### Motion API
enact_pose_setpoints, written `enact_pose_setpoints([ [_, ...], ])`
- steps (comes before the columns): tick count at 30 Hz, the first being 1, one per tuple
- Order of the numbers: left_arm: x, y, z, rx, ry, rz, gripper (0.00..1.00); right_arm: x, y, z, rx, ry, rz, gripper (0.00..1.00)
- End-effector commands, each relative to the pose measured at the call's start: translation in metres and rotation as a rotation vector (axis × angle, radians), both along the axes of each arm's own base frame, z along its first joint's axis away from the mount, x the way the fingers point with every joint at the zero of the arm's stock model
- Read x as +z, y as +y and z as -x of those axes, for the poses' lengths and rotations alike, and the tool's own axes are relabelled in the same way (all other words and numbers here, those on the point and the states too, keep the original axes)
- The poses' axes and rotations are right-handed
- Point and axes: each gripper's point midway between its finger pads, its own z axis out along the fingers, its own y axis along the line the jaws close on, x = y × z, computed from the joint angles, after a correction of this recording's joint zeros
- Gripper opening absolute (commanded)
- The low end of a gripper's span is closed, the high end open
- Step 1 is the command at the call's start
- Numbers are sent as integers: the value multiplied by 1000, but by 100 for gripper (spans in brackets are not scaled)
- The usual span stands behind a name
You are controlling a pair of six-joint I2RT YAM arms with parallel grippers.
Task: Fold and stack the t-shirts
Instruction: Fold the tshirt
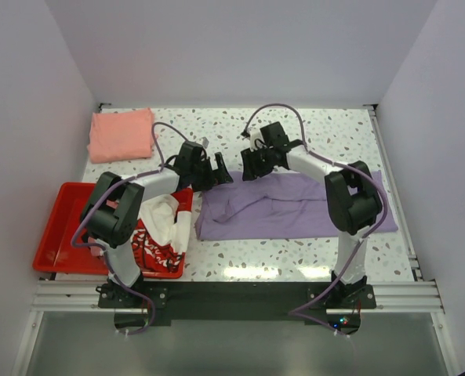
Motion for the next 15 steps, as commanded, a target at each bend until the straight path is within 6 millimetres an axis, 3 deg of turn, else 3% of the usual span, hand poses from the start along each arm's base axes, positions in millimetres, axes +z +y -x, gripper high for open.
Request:
enact_pose_setpoints([
  [1, 1, 7, -2, 19, -7, -25, 100, -10, 0, 1, 20, 24, 38, 45],
  [9, -2, 6, -2, 20, 2, -26, 100, -12, 15, 16, 80, 51, -11, 43],
  [15, -2, 7, -2, 19, 1, -27, 100, -14, 16, 24, 82, 58, -13, 41],
])
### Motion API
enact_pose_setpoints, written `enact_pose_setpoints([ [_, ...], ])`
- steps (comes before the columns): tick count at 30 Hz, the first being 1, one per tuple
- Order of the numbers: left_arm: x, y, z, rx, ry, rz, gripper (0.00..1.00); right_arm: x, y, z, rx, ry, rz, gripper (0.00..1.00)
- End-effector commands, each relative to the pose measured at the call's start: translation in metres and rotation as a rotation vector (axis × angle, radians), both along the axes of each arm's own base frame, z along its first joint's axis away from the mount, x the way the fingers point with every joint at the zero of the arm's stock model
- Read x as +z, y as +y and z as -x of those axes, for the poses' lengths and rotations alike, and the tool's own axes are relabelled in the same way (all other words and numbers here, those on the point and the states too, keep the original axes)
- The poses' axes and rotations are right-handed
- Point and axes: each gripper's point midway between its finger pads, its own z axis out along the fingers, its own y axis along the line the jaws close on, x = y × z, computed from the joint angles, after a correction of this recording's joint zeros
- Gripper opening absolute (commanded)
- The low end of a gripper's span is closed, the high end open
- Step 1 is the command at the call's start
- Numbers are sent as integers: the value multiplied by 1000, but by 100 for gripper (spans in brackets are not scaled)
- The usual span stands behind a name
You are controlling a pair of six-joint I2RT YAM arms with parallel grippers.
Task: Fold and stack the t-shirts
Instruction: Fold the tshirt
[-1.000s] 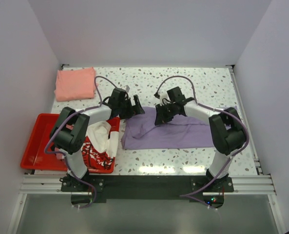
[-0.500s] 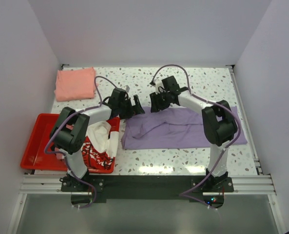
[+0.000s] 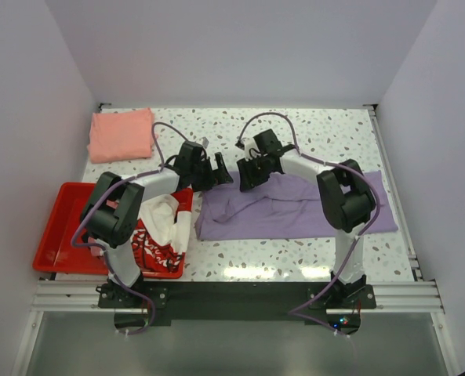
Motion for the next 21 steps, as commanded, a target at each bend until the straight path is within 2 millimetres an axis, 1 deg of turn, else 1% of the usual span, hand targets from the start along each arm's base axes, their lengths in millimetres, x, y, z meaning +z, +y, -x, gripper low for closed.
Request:
enact_pose_setpoints([
  [1, -2, 6, -2, 20, -1, -25, 100, 17, 7, 1, 24, -38, -40, 41],
  [5, -3, 7, -1, 19, 2, -27, 100, 9, 7, 2, 25, -21, -30, 37],
  [6, -2, 7, -1, 20, 0, -25, 100, 8, 7, 3, 27, -17, -26, 32],
  [8, -2, 7, -2, 20, -1, -25, 100, 8, 7, 2, 23, -20, -24, 26],
  [9, -2, 7, -2, 19, -2, -25, 100, 13, 8, 2, 23, -32, -28, 22],
  [10, -3, 7, -1, 20, 2, -26, 100, 13, 7, 3, 18, -33, -25, 21],
  [11, -3, 7, -2, 19, 1, -27, 100, 15, 7, 4, 18, -44, -23, 20],
  [12, -3, 7, -1, 22, 3, -27, 100, 23, 8, 2, 14, -71, -33, 19],
  [13, -4, 7, -2, 22, 3, -27, 100, 24, 7, 5, 12, -71, -31, 17],
  [15, -5, 7, -1, 23, 7, -30, 100, 29, 5, 6, 5, -88, -35, 16],
  [16, -7, 8, -1, 25, 11, -30, 100, 32, 3, 11, 4, -92, -39, 15],
  [18, -7, 8, -1, 24, 12, -31, 100, 37, 4, 14, 4, -106, -50, 13],
  [19, -8, 8, -1, 26, 16, -31, 100, 34, 2, 20, 8, -95, -49, 13],
  [21, -9, 8, 0, 28, 19, -32, 100, 38, 1, 24, 7, -101, -59, 12],
])
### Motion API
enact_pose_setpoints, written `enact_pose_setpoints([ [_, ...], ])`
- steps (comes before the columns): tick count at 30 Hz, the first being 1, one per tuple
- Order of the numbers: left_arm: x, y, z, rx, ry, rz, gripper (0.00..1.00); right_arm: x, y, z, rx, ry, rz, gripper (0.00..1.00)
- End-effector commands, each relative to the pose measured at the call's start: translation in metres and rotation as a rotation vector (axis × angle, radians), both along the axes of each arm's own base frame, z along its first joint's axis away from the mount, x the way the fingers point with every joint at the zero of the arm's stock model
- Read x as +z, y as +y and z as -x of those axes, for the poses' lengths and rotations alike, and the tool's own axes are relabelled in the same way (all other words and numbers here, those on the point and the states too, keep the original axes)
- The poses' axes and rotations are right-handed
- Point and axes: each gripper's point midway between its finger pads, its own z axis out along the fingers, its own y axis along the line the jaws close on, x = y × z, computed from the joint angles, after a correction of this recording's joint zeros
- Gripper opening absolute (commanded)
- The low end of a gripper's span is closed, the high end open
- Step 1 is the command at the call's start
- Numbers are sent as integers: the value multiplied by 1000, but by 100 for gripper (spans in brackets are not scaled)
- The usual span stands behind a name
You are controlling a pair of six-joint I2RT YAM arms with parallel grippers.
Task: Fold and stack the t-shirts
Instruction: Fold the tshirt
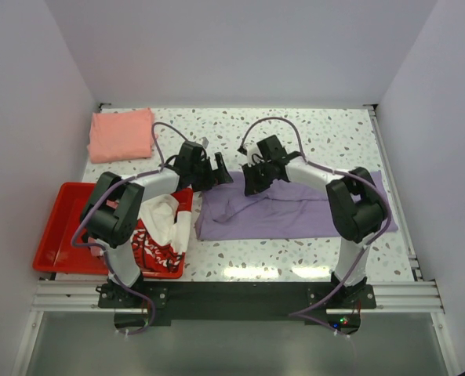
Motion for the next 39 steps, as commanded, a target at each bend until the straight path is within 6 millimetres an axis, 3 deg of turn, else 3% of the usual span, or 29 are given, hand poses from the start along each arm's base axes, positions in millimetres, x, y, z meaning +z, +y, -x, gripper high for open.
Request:
enact_pose_setpoints([
  [1, -9, 8, 0, 26, 16, -32, 100, 28, 5, -2, -5, -87, -55, 12],
  [5, -9, 9, -1, 29, 18, -37, 100, 19, 2, 4, -10, -55, -43, 8],
  [6, -9, 8, -1, 28, 17, -35, 100, 16, 1, 6, -10, -42, -37, 3],
  [12, -10, 10, 1, 33, 18, -40, 100, 13, -1, 13, -21, -35, -40, 0],
  [24, -10, 11, 2, 34, 19, -42, 100, 16, -20, 40, -43, -39, -17, 4],
  [39, -11, 12, 6, 25, 19, -47, 100, 4, -46, 65, -89, -23, 46, 11],
])
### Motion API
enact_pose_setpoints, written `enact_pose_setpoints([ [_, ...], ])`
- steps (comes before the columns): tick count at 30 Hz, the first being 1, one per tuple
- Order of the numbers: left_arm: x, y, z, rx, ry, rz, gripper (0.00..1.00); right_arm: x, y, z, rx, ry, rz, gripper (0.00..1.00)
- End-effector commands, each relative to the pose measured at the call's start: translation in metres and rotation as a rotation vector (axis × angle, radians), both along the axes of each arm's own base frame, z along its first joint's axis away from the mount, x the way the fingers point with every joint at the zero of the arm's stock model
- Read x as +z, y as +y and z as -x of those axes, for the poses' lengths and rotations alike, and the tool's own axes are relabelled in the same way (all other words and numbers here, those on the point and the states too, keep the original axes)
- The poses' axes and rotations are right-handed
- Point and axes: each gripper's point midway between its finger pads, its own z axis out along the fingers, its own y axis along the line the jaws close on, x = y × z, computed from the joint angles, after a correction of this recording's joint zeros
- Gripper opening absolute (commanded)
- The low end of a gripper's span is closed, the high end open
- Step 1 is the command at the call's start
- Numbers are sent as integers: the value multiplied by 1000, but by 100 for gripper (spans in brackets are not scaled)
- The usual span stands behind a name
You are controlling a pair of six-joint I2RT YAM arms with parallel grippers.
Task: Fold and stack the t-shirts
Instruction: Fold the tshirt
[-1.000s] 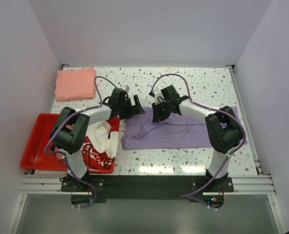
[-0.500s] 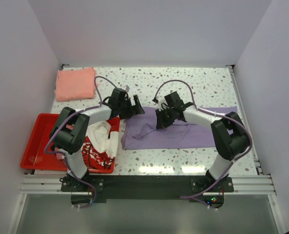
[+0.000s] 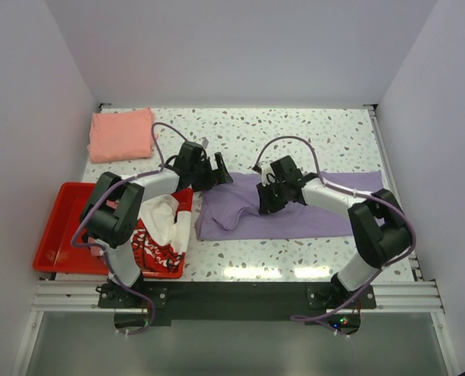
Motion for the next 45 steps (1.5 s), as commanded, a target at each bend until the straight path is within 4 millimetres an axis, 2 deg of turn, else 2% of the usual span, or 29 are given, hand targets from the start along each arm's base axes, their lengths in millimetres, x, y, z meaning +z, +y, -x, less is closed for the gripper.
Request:
enact_pose_setpoints([
  [1, -11, 12, 7, 18, 21, -47, 100, 11, -3, 0, -19, -47, -2, 12],
  [4, -12, 12, 8, 17, 26, -48, 100, 11, -7, 7, -21, -44, 4, 17],
  [7, -11, 11, 7, 8, 22, -43, 100, 13, -10, 15, -16, -32, -2, 31],
  [8, -10, 11, 8, 5, 21, -41, 100, 18, -10, 16, -15, -41, -9, 39],
  [10, -8, 10, 7, 2, 13, -38, 100, 22, -13, 20, -21, -43, -6, 61],
  [11, -6, 9, 7, 1, 8, -36, 100, 32, -15, 19, -25, -67, -16, 98],
  [13, -4, 9, 7, -2, 7, -38, 100, 41, -19, 18, -50, -92, -7, 99],
  [17, 9, 5, 3, -18, -23, -26, 100, 75, -25, 12, -110, -173, -32, 99],
  [18, 10, 4, 3, -25, -24, -30, 100, 87, -24, 10, -129, -197, -47, 99],
  [20, 19, 3, 1, -27, -42, -27, 100, 97, -21, 8, -130, -210, -77, 99],
  [22, 27, -1, 2, -39, -59, -24, 100, 105, -8, 5, -124, -203, -143, 99],
  [23, 30, -5, 4, -47, -64, -23, 100, 109, 8, 13, -69, -157, -217, 99],
  [27, 38, -12, 16, -68, -75, -34, 100, 111, 43, 11, -16, -89, -365, 99],
  [31, 50, -23, 35, -104, -92, -3, 100, 95, 59, 10, 1, -36, -375, 99],
  [32, 44, -27, 49, -132, -72, 3, 100, 91, 61, 10, 2, -25, -378, 99],
  [34, 50, -36, 63, -156, -82, 59, 100, 83, 64, 12, 3, -4, -388, 99],
  [35, 37, -38, 82, -185, -49, 60, 100, 74, 63, 13, -1, 14, -376, 99],
  [36, 40, -44, 84, -190, -63, 88, 100, 66, 61, 15, -5, 25, -364, 99],
  [39, 29, -52, 106, -235, -22, 94, 100, 43, 52, 24, -6, 61, -308, 99],
  [40, 20, -51, 115, -245, 7, 92, 100, 38, 50, 26, -8, 67, -295, 99],
  [45, -1, -40, 125, -230, 66, 38, 100, 6, 34, 33, -27, 99, -203, 99],
])
